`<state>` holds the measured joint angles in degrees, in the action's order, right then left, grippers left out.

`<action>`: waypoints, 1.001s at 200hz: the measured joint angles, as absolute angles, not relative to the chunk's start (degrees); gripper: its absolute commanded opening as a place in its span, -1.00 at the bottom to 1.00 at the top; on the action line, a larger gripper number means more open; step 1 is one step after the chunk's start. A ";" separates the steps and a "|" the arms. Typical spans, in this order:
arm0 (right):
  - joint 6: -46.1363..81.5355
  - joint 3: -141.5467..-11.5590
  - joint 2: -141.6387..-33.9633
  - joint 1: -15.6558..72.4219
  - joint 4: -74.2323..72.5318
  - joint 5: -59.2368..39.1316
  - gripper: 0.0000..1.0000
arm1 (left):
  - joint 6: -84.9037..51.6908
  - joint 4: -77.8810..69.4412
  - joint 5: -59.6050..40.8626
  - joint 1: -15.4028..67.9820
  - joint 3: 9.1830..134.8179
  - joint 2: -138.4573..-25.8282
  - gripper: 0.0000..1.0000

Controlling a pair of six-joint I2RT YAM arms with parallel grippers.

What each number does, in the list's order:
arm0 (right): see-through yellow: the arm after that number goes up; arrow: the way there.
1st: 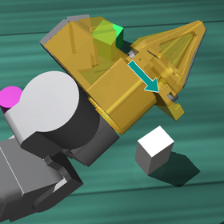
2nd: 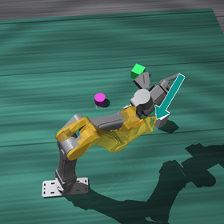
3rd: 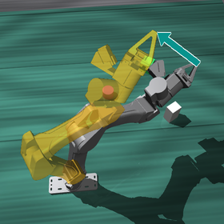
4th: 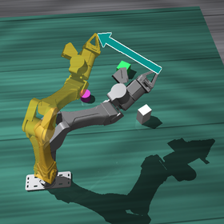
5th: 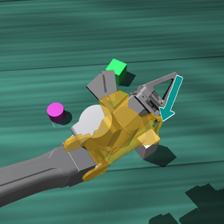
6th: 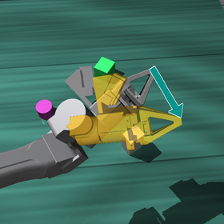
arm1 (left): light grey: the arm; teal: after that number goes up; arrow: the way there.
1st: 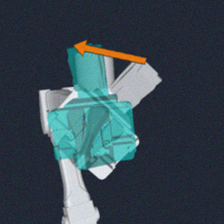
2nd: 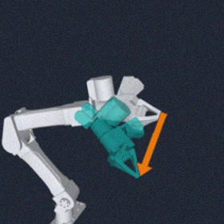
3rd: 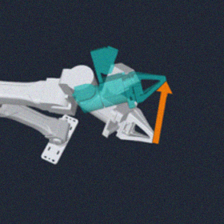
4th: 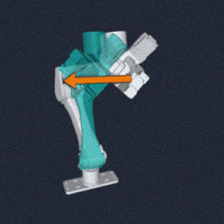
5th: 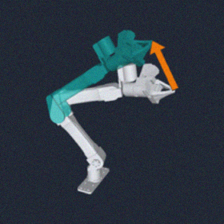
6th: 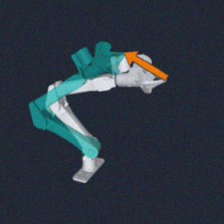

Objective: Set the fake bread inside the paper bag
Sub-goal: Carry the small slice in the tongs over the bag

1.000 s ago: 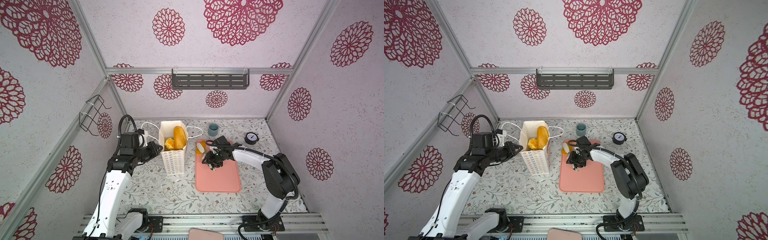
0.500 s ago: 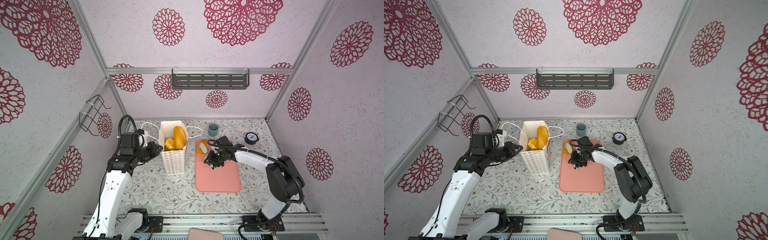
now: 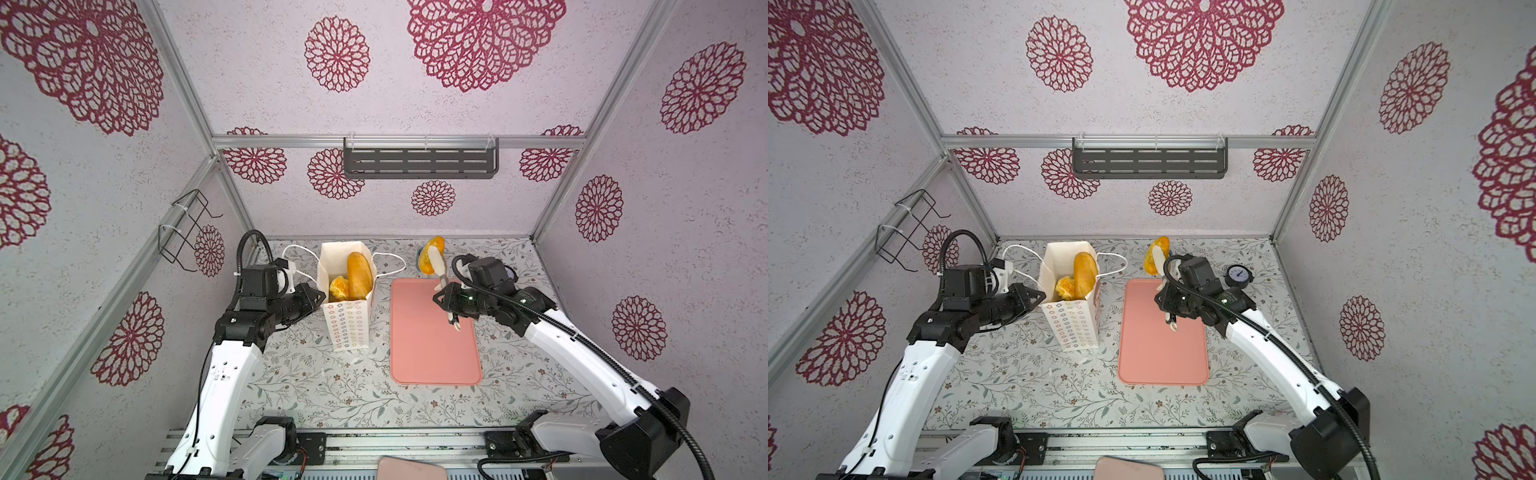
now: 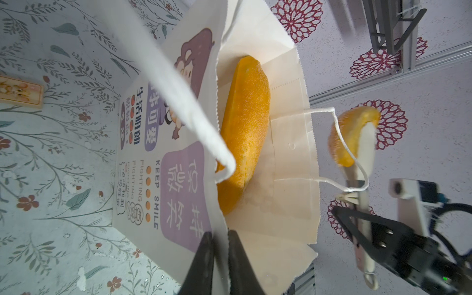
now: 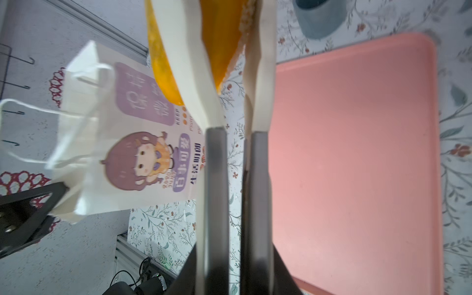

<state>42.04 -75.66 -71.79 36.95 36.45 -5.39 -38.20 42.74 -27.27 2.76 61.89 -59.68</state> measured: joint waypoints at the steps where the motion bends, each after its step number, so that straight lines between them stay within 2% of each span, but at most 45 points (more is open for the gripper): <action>1: 42.00 -76.25 -71.81 37.36 36.58 -5.08 -0.55 | -38.20 42.76 -27.27 2.76 61.89 -59.68 -0.72; 42: 38.46 -92.05 -76.18 50.83 40.42 0.47 -0.55 | -38.24 43.20 -26.52 2.76 61.89 -59.51 -0.72; 84: 34.35 -106.80 -90.26 58.87 46.96 4.19 -0.55 | -39.05 43.18 -26.44 2.76 61.89 -59.46 -0.72; 111: 32.53 -110.43 -96.90 61.39 50.11 5.54 -0.52 | -39.07 43.20 -26.44 2.76 61.89 -59.46 -0.72; 154: 31.86 -112.14 -100.49 62.02 54.30 5.87 -0.46 | -39.05 43.20 -26.46 2.76 61.91 -59.46 -0.71; 182: 31.46 -113.99 -101.82 61.98 54.81 5.93 -0.37 | -39.05 43.22 -26.48 2.76 61.98 -59.46 -0.71; 200: 31.40 -114.41 -102.30 61.98 55.40 5.85 -0.24 | -39.05 43.22 -26.48 2.76 62.02 -59.46 -0.71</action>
<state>31.40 -114.41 -102.30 61.98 55.40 5.85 -39.05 43.22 -26.48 2.76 62.02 -59.46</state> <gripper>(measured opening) 0.347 0.144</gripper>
